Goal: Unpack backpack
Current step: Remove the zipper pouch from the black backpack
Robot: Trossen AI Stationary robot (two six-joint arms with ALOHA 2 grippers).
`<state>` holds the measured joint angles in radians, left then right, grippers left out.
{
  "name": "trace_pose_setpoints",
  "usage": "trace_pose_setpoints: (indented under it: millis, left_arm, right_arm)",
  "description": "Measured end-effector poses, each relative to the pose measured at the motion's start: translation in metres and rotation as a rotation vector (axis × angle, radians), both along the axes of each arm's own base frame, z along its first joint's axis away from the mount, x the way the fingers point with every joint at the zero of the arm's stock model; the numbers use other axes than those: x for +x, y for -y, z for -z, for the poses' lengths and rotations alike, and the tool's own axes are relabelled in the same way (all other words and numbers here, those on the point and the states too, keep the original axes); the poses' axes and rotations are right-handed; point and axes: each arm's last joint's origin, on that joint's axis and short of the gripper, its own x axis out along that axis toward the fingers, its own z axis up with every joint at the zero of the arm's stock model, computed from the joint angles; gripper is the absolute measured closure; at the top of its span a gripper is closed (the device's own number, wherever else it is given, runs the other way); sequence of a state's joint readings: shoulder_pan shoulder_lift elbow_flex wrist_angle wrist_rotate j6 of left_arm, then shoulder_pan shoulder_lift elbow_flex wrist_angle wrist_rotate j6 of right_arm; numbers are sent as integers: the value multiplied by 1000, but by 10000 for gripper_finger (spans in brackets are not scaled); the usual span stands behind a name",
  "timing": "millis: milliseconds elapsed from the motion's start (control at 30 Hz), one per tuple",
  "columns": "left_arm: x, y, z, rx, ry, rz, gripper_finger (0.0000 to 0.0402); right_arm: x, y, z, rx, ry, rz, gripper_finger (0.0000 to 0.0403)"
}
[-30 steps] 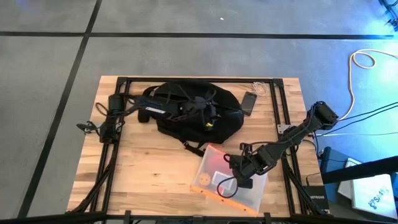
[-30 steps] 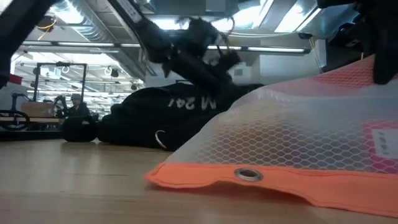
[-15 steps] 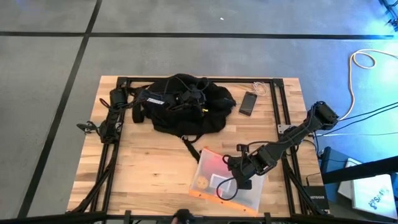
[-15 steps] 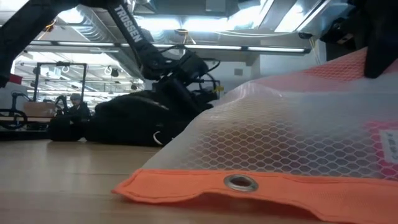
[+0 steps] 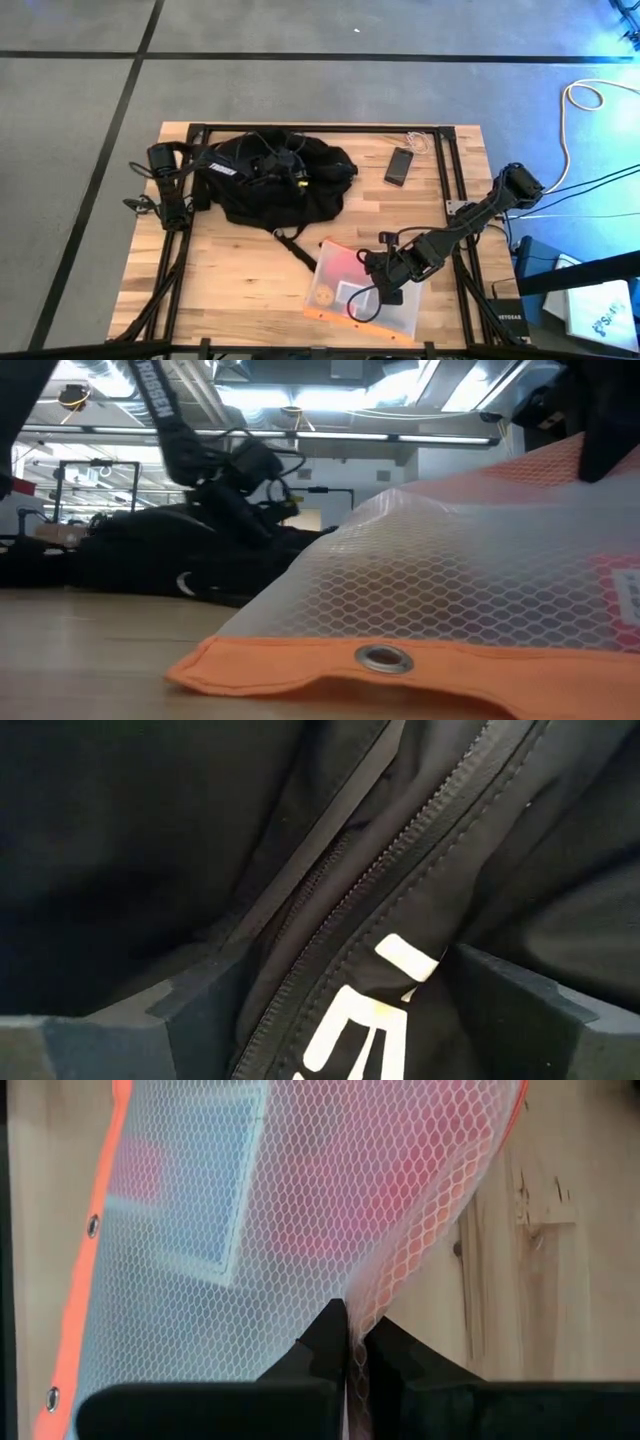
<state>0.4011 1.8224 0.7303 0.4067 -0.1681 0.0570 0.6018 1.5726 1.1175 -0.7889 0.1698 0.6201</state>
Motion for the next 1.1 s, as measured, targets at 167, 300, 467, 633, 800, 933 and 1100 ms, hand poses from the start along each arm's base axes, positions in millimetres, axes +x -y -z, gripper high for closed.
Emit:
trace_pose_setpoints:
  millis: [167,300,467,633,800,933,1100]
  left_arm:
    - [-35,16,1,40,90,-52,86]
    - [-61,23,0,64,211,-100,86]
    - [-87,27,2,78,296,-147,86]
    - [-104,35,-3,93,418,-142,86]
    - [-119,45,-13,64,580,-33,86]
    - [-121,56,-26,-21,696,248,86]
    - [-116,81,-44,-167,803,664,86]
  right_arm:
    - [1,-1,0,-2,14,-16,403]
    - [2,-1,-1,1,25,-25,403]
    - [2,-1,-1,2,26,-27,403]
    - [2,-2,-1,1,31,-36,403]
    - [4,0,-1,1,36,-39,403]
    - [8,6,-1,31,22,-25,403]
    - [18,15,-3,43,53,-23,403]
